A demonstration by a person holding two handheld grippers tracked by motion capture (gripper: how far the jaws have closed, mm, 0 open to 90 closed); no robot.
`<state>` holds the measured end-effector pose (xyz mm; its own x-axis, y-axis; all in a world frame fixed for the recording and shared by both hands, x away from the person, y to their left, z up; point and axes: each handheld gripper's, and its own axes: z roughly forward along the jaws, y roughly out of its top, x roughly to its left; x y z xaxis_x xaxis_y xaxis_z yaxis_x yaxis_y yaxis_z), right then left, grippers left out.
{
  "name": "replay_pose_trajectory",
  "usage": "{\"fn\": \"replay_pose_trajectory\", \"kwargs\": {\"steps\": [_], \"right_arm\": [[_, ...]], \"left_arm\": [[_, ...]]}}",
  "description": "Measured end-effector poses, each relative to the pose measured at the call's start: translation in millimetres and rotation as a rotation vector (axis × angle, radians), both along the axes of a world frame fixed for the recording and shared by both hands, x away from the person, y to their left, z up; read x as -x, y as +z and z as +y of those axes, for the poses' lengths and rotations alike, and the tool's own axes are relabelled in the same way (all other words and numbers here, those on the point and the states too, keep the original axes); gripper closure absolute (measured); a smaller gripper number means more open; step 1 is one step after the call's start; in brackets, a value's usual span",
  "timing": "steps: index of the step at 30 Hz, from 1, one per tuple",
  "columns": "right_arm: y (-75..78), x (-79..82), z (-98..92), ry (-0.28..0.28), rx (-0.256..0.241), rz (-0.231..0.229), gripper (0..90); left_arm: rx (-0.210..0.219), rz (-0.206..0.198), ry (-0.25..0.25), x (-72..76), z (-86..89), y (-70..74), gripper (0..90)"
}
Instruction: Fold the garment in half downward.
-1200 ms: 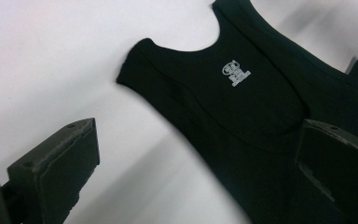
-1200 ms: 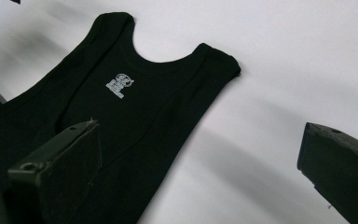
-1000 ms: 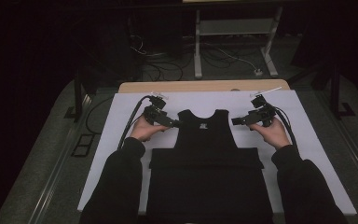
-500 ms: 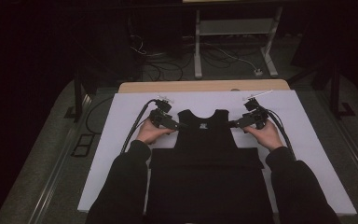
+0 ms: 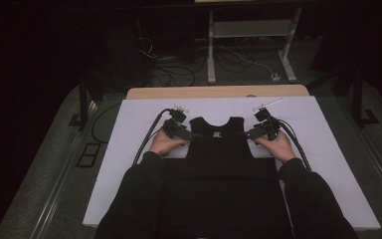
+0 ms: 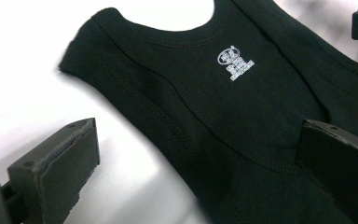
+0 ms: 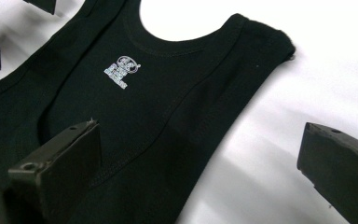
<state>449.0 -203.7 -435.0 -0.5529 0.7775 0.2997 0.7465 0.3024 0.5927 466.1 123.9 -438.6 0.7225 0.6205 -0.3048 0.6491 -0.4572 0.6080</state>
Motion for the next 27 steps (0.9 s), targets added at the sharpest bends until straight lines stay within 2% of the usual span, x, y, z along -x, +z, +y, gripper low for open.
{"fn": "replay_pose_trajectory", "kwargs": {"steps": [8,10,14,18,20,24,27], "right_arm": [[-3.7,1.3,5.7,0.014,0.006,0.001,1.7],[-4.1,2.0,7.2,0.016,0.002,-0.001,3.0],[-5.4,2.6,10.4,0.024,0.003,-0.012,5.7],[-7.2,2.7,12.7,0.024,-0.005,-0.010,9.0],[-8.2,2.8,13.5,0.033,-0.009,-0.010,13.2],[-9.2,3.3,15.8,0.035,0.000,-0.019,15.6],[-9.9,3.4,16.4,0.034,0.007,-0.023,16.8]], "left_arm": [[0.006,0.005,-0.006,2.0,-5.6,-3.0,0.0],[-0.007,0.006,-0.018,2.2,-6.1,-4.1,0.0],[-0.003,0.015,0.000,2.8,-7.7,-4.5,0.0],[-0.025,-0.001,0.000,4.1,-8.4,-3.8,0.0],[-0.033,-0.024,0.009,5.4,-9.1,-2.8,5.9],[-0.015,-0.021,0.037,4.9,-9.3,-2.4,13.8],[-0.029,-0.026,0.043,4.6,-9.2,-2.4,19.1]]}}
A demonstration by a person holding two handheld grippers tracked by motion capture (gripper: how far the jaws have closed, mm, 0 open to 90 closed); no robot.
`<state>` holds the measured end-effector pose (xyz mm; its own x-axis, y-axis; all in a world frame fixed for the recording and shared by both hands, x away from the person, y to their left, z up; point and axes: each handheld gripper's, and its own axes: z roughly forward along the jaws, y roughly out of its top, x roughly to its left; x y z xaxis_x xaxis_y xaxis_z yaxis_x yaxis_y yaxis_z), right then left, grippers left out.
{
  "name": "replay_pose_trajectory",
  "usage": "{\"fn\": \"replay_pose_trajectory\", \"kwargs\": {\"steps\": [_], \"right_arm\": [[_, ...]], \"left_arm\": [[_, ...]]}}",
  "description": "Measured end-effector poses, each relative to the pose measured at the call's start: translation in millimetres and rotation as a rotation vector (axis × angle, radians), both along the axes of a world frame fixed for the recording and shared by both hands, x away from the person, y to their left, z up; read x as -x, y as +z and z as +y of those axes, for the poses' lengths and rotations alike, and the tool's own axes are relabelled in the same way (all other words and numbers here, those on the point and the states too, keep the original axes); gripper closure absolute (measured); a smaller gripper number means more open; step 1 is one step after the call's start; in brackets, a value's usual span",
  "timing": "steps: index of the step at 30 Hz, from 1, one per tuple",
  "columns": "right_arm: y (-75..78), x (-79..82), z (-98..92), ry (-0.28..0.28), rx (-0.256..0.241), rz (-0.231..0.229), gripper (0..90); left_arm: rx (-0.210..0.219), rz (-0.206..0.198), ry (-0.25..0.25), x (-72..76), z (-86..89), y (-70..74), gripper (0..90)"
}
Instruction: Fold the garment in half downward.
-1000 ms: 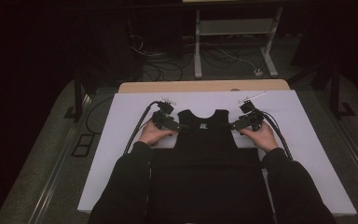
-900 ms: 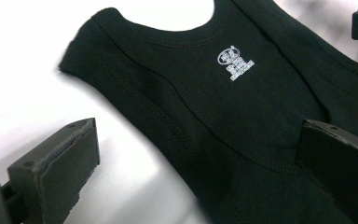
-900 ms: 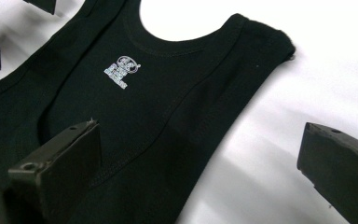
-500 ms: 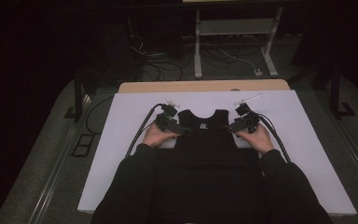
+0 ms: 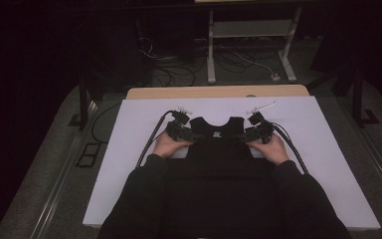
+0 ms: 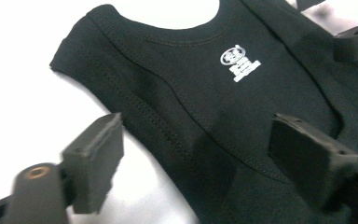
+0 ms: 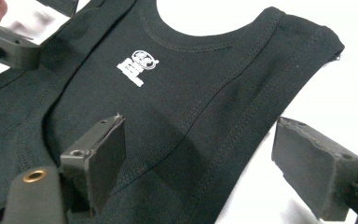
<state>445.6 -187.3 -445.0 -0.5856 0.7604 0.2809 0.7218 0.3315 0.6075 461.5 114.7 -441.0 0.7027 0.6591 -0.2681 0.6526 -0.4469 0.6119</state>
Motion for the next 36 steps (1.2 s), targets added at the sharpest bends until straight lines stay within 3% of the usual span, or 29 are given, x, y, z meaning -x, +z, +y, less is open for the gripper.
{"fn": "replay_pose_trajectory", "kwargs": {"steps": [7,11,16,21,24,27,31,35,36], "right_arm": [[-0.2,1.1,1.8,-0.024,0.027,-0.012,22.6],[0.4,3.5,5.2,-0.024,0.069,-0.038,28.3],[0.8,6.0,9.1,-0.024,0.073,-0.048,37.2],[0.2,8.4,13.9,-0.028,0.096,-0.075,43.8],[0.4,8.6,13.7,-0.034,0.106,-0.080,48.1],[0.8,10.1,15.6,-0.033,0.113,-0.084,53.1],[0.9,12.8,18.9,-0.041,0.116,-0.085,58.8],[0.5,15.3,19.9,-0.047,0.095,-0.074,69.3],[0.7,15.4,19.9,-0.043,0.086,-0.065,72.9]], "left_arm": [[0.000,-0.001,0.036,-0.1,-1.7,0.7,29.0],[-0.014,-0.011,0.048,-0.3,-3.0,0.9,36.7],[-0.017,-0.010,0.059,0.8,-5.4,1.2,41.7],[-0.026,-0.013,0.061,1.7,-6.4,1.3,53.4],[-0.068,-0.050,0.032,3.6,-8.0,1.5,56.9],[-0.103,-0.075,0.039,5.9,-10.7,2.0,62.0],[-0.110,-0.092,0.034,8.6,-12.3,1.3,68.5],[-0.141,-0.148,-0.014,12.0,-13.3,0.7,71.8],[-0.143,-0.144,-0.021,12.3,-13.6,1.1,74.4]]}}
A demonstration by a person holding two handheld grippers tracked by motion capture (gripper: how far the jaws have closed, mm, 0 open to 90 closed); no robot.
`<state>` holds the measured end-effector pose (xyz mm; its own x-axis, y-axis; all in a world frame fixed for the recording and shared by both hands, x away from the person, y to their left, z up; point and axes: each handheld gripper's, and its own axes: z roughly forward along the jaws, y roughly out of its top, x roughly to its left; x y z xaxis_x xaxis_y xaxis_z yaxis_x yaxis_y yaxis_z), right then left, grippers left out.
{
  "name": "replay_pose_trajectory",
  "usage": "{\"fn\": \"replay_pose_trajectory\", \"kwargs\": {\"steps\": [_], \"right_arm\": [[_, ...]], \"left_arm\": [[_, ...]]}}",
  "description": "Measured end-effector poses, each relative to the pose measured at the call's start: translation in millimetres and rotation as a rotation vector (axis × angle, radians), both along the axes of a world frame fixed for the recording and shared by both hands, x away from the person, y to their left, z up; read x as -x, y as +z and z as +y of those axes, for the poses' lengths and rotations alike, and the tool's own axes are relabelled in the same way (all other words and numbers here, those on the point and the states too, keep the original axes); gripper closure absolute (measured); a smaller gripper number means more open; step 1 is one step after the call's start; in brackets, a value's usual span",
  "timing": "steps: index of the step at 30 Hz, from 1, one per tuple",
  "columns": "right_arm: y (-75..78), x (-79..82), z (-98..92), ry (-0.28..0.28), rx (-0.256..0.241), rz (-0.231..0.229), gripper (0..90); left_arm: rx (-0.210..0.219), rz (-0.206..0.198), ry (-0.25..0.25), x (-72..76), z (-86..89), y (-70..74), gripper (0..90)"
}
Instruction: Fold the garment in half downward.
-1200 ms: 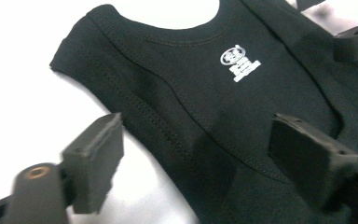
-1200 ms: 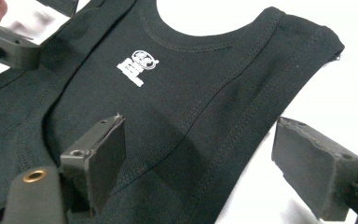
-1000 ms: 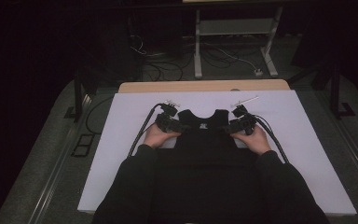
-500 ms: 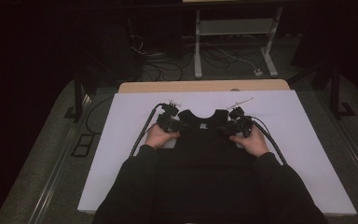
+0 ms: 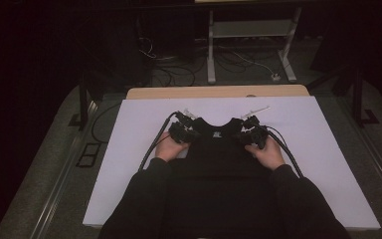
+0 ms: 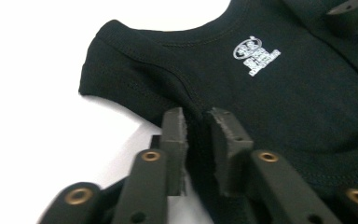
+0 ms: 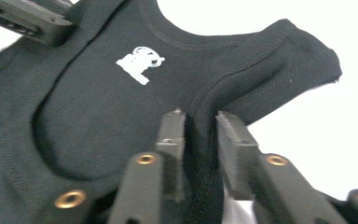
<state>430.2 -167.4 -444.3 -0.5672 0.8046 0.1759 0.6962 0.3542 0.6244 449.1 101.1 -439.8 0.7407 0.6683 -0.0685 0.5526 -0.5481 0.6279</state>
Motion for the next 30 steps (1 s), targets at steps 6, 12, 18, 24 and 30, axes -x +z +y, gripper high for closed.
{"fn": "replay_pose_trajectory", "kwargs": {"steps": [6,12,18,24,30], "right_arm": [[0.4,0.8,0.6,0.014,-0.023,0.019,79.8],[2.9,3.8,1.7,0.030,-0.014,-0.001,81.8],[7.2,5.9,-1.9,0.037,-0.045,0.002,82.0],[14.7,12.0,-8.9,0.043,-0.111,-0.008,81.9],[22.1,17.0,-14.1,0.050,-0.147,-0.007,81.9]], "left_arm": [[-0.026,-0.003,-0.010,3.9,-3.1,2.3,81.7],[0.012,0.007,-0.005,8.8,1.3,4.6,83.3],[0.083,0.022,0.014,12.2,9.7,10.6,83.4],[0.139,0.033,0.020,14.8,15.3,15.9,83.5],[0.152,0.032,0.030,18.1,16.4,17.4,83.4]]}}
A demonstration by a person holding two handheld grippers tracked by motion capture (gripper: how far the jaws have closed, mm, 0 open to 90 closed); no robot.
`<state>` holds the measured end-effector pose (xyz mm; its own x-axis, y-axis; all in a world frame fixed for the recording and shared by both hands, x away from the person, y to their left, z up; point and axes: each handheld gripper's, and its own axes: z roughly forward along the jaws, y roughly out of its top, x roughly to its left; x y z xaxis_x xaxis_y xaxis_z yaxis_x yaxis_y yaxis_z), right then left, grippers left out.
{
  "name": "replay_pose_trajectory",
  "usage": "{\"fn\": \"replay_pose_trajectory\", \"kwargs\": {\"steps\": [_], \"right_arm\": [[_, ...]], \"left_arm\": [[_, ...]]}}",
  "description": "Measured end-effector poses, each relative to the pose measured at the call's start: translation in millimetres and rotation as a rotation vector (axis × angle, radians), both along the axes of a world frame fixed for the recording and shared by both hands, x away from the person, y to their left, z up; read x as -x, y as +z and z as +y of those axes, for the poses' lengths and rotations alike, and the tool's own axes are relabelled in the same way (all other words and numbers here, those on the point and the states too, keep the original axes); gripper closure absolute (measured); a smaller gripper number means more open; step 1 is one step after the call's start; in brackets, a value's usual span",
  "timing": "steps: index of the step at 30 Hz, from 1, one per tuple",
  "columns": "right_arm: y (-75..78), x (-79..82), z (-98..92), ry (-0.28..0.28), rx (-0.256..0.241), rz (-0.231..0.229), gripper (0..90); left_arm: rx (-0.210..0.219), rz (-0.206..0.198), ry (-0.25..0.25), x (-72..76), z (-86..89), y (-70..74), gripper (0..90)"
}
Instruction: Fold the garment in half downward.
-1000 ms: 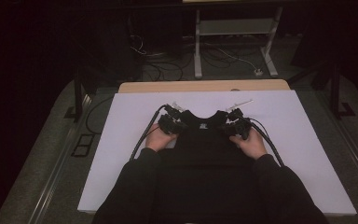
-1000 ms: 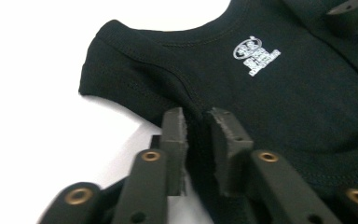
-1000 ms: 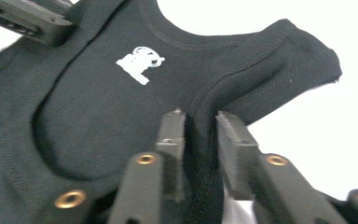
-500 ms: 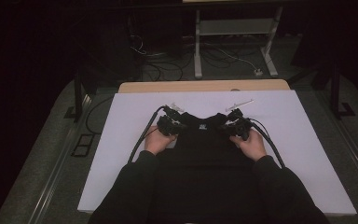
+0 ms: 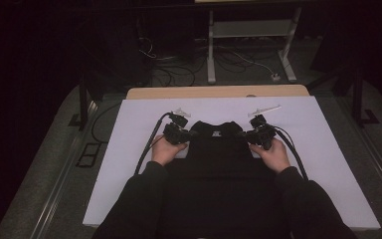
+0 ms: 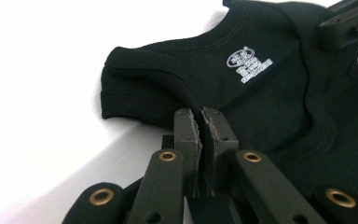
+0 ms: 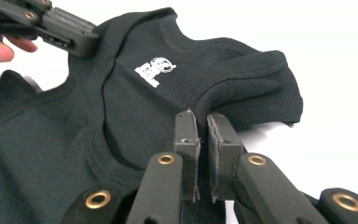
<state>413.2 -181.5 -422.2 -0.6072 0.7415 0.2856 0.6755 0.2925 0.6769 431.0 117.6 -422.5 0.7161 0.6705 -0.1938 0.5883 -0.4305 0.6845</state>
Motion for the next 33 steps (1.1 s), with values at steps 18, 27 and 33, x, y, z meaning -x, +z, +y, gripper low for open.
{"fn": "replay_pose_trajectory", "kwargs": {"steps": [18,27,33], "right_arm": [[22.3,15.2,-11.6,0.018,-0.081,-0.020,81.9],[28.4,23.7,-13.4,0.017,-0.101,-0.029,81.9],[33.4,30.3,-14.1,0.022,-0.113,-0.032,81.9]], "left_arm": [[0.092,-0.025,-0.005,15.3,10.3,19.6,83.6],[0.115,-0.030,-0.017,23.9,13.1,30.3,83.6],[0.134,-0.034,-0.016,31.2,16.2,34.4,83.6]]}}
